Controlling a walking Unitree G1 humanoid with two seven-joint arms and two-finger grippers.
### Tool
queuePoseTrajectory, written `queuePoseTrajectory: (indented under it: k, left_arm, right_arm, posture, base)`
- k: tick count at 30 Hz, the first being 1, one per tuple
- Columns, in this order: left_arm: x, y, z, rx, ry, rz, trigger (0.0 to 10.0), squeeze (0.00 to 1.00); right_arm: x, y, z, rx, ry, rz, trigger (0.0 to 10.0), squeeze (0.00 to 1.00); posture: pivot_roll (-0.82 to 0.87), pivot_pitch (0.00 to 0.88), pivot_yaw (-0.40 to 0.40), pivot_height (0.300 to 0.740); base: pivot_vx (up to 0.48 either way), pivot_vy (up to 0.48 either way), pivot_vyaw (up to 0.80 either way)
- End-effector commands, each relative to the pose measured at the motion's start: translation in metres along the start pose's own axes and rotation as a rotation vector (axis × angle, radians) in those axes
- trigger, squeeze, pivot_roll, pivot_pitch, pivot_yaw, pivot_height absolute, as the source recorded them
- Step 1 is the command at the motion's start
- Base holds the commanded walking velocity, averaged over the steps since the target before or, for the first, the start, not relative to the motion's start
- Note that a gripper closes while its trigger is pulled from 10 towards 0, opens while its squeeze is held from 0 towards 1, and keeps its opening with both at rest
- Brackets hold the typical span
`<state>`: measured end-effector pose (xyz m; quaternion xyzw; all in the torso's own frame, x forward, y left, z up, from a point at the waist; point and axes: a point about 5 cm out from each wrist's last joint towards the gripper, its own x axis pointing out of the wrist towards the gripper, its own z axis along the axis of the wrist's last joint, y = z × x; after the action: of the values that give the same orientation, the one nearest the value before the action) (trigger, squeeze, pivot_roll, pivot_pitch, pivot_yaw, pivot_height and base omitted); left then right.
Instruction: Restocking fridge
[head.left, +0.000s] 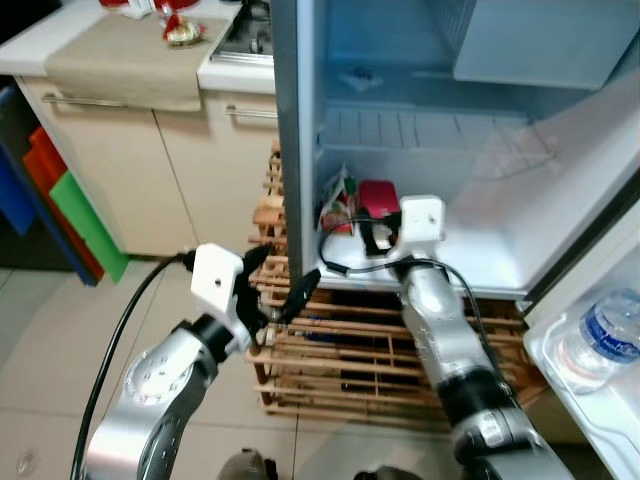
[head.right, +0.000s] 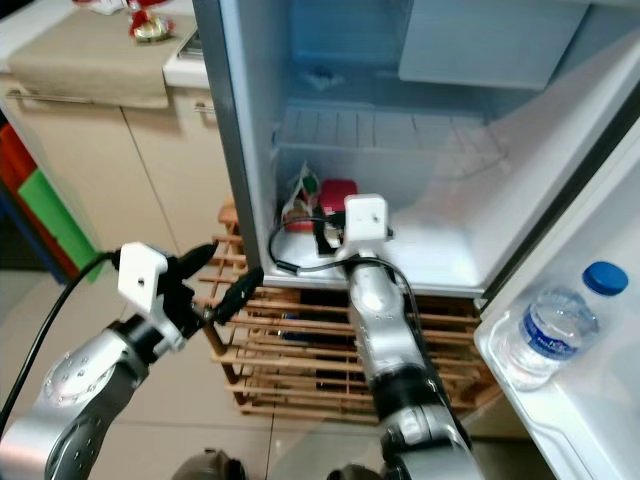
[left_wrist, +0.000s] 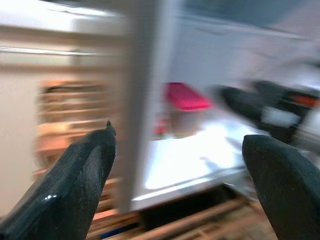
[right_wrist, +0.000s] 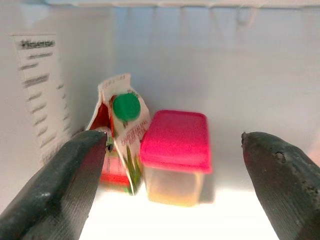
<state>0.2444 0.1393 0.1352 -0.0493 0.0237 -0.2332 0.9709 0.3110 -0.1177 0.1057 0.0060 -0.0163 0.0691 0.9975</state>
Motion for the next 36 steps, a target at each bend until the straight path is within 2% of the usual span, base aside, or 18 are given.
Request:
queuePoseTrajectory:
  k: [1, 2, 3, 4, 5, 7, 8, 9, 10, 12, 14, 18, 28, 36]
  left_arm:
    - [0.002, 0.013, -0.001, 0.033, 0.008, 0.125, 10.0, 0.00]
    - [0.002, 0.016, -0.002, 0.036, 0.010, 0.174, 10.0, 0.00]
    - [0.002, 0.016, -0.002, 0.036, 0.010, 0.174, 10.0, 0.00]
    - [0.000, 0.024, -0.002, 0.068, 0.007, 0.293, 10.0, 0.00]
    - [-0.001, 0.026, 0.000, 0.085, -0.005, 0.327, 10.0, 0.00]
    - [0.000, 0.024, 0.006, 0.163, -0.029, 0.336, 10.0, 0.00]
    - [0.002, 0.021, 0.010, 0.196, -0.052, 0.320, 10.0, 0.00]
    - [0.005, 0.020, 0.014, 0.207, -0.068, 0.307, 10.0, 0.00]
    - [0.008, 0.020, 0.016, 0.226, -0.084, 0.309, 10.0, 0.00]
    - [0.012, 0.021, 0.019, 0.232, -0.100, 0.316, 10.0, 0.00]
    - [0.017, 0.023, 0.019, 0.212, -0.103, 0.319, 10.0, 0.00]
    - [0.027, 0.021, 0.024, 0.210, -0.119, 0.302, 10.0, 0.00]
    - [0.030, 0.022, 0.022, 0.186, -0.129, 0.322, 10.0, 0.00]
    - [0.032, 0.023, 0.022, 0.182, -0.132, 0.329, 10.0, 0.00]
  right_arm:
    - [-0.012, -0.010, 0.016, -0.009, -0.088, 0.006, 10.0, 1.00]
    - [-0.021, -0.018, 0.017, -0.030, -0.118, -0.012, 10.0, 1.00]
    - [-0.021, -0.018, 0.017, -0.030, -0.118, -0.012, 10.0, 1.00]
    - [-0.041, -0.037, 0.013, -0.056, -0.115, -0.070, 10.0, 1.00]
    - [-0.051, -0.045, 0.009, -0.070, -0.098, -0.105, 10.0, 1.00]
    - [-0.065, -0.059, 0.001, -0.083, -0.063, -0.169, 10.0, 1.00]
    - [-0.072, -0.066, 0.000, -0.112, -0.052, -0.222, 10.0, 0.93]
    - [-0.075, -0.070, -0.001, -0.111, -0.044, -0.250, 10.0, 0.54]
    - [-0.077, -0.071, -0.001, -0.103, -0.031, -0.260, 10.0, 0.00]
    - [-0.076, -0.071, -0.001, -0.081, -0.016, -0.266, 10.0, 0.00]
    - [-0.070, -0.068, 0.001, -0.066, -0.019, -0.260, 10.0, 0.00]
    - [-0.054, -0.054, 0.004, -0.044, -0.012, -0.171, 10.0, 0.00]
    - [-0.042, -0.043, 0.003, -0.031, 0.023, -0.117, 10.0, 0.00]
    - [-0.044, -0.043, 0.002, -0.043, 0.037, -0.105, 10.0, 0.00]
  posture:
    - [0.03, 0.000, -0.005, 0.740]
    - [0.02, 0.000, -0.001, 0.740]
    - [0.02, 0.000, -0.001, 0.740]
    - [0.00, 0.000, 0.006, 0.740]
    - [-0.01, 0.000, 0.007, 0.740]
    - [-0.01, 0.000, 0.009, 0.740]
    - [-0.02, 0.000, 0.014, 0.740]
    - [-0.02, 0.000, 0.021, 0.740]
    - [-0.02, 0.000, 0.029, 0.740]
    - [-0.03, 0.000, 0.032, 0.740]
    - [-0.03, 0.000, 0.040, 0.740]
    - [-0.02, 0.000, 0.039, 0.740]
    - [-0.01, 0.000, 0.024, 0.740]
    - [-0.01, 0.000, 0.021, 0.740]
  base:
    - [0.000, 0.000, 0.00]
    - [0.000, 0.000, 0.00]
    - [0.000, 0.000, 0.00]
    - [0.000, 0.000, 0.00]
    - [0.000, 0.000, 0.00]
    - [0.000, 0.000, 0.00]
    - [0.000, 0.000, 0.00]
    - [0.000, 0.000, 0.00]
    - [0.000, 0.000, 0.00]
    - [0.000, 0.000, 0.00]
    - [0.000, 0.000, 0.00]
    - [-0.068, 0.000, 0.00]
    - [-0.418, 0.000, 0.00]
    - [-0.334, 0.000, 0.00]
